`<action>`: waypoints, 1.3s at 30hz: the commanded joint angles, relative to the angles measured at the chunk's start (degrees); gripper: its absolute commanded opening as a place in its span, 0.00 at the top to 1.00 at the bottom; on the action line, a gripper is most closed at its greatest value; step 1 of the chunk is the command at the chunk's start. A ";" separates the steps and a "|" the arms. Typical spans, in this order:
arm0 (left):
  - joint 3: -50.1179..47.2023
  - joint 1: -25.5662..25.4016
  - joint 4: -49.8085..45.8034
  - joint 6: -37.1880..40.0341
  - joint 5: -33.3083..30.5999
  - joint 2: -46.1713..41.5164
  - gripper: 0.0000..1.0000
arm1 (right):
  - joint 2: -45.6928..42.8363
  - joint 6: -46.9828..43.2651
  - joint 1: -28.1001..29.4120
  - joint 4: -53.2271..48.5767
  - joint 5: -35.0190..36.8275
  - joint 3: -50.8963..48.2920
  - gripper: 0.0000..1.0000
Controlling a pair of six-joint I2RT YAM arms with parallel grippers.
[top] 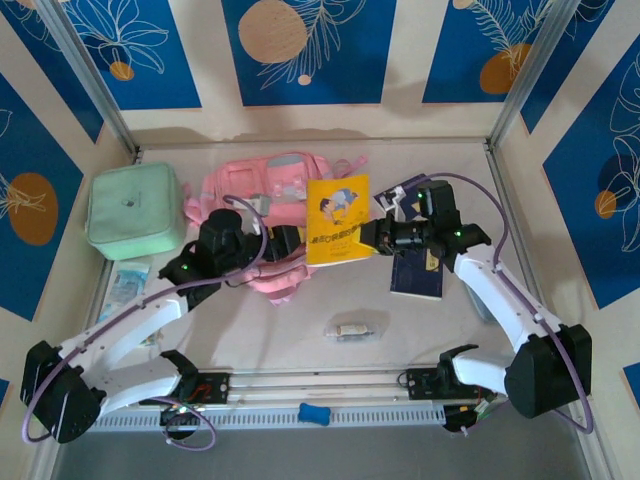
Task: Pack the student bag
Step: Pass the book, then open the student bag at the top-center of the table.
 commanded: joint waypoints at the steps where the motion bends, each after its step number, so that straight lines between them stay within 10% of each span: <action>1: 5.12 0.63 -18.63 18.40 -10.09 0.98 0.41 | -2.03 -5.67 -0.82 -9.08 3.33 3.14 1.00; 10: 10.08 0.82 -23.16 40.55 -15.52 15.56 0.29 | -4.91 -5.06 -5.70 -11.74 6.32 -1.49 1.00; 28: 21.43 2.87 -24.88 49.61 -21.62 37.50 0.20 | -6.24 -4.37 -10.65 -10.74 2.44 -4.84 1.00; 32: 23.12 3.76 -23.09 50.30 -20.17 40.39 0.27 | -6.53 -4.71 -11.04 -11.02 2.10 -4.82 1.00; 39: 29.07 3.98 -26.39 50.63 -19.54 43.69 0.71 | -7.43 -5.47 -12.63 -11.86 1.43 -5.18 1.00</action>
